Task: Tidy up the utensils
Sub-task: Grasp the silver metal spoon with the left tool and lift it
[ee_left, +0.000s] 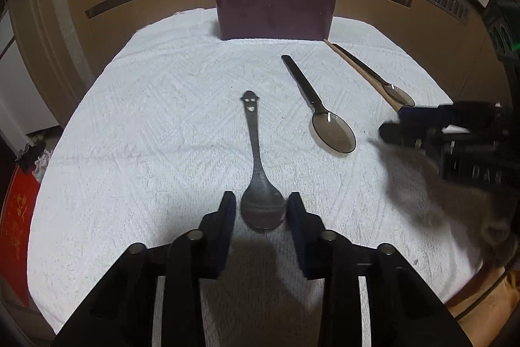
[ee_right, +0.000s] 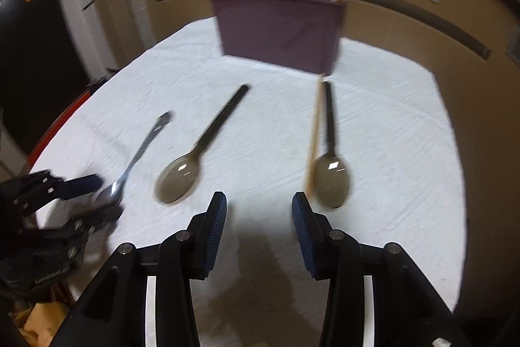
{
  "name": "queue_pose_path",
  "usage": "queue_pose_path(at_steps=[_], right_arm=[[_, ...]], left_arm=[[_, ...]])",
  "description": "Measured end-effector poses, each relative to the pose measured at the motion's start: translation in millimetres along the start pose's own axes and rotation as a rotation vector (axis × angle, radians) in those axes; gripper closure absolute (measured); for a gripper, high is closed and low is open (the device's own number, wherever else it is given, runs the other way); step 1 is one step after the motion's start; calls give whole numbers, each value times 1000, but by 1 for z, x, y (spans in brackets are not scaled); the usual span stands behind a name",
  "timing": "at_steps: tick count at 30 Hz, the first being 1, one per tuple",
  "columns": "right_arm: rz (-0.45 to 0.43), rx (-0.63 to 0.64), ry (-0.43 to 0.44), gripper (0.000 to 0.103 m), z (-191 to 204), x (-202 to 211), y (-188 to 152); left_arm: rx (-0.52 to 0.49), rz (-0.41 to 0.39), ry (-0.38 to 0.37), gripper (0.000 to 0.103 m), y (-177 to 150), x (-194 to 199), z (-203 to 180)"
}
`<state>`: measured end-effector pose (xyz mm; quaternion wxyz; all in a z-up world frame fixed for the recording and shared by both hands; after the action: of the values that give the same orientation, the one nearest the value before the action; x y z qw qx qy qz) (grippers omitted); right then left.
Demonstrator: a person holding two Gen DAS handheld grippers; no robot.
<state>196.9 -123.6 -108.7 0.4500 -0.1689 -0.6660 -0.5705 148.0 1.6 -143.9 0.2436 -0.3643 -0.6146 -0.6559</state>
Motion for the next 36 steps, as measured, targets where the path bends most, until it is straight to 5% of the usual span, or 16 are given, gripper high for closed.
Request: queue_pose_path(at_steps=[5,17,20,36], right_arm=[[35,47,100,63,35,-9,-5],[45,148,57,52,62,-36,12],[47,198,38,67,69,-37,13],[-127,118,-21,72,34,31,74]], left_arm=[[17,-21,-16,74,1,5,6],[78,-147,-31,74,17,28,30],[95,-175,-39,74,23,31,37],[109,-332,-6,74,78,69,59]])
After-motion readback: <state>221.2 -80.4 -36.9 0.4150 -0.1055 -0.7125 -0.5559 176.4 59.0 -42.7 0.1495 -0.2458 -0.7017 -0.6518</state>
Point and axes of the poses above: each gripper's, at about its wrist camera, not at the fingertips, and x roughly against the way its jaws point, z to its left, y to its top, the point moved 9 cm from there along -x, roughly the way its jaws point, and after that the axes turned 1 degree about -y, right-handed, at the moved point
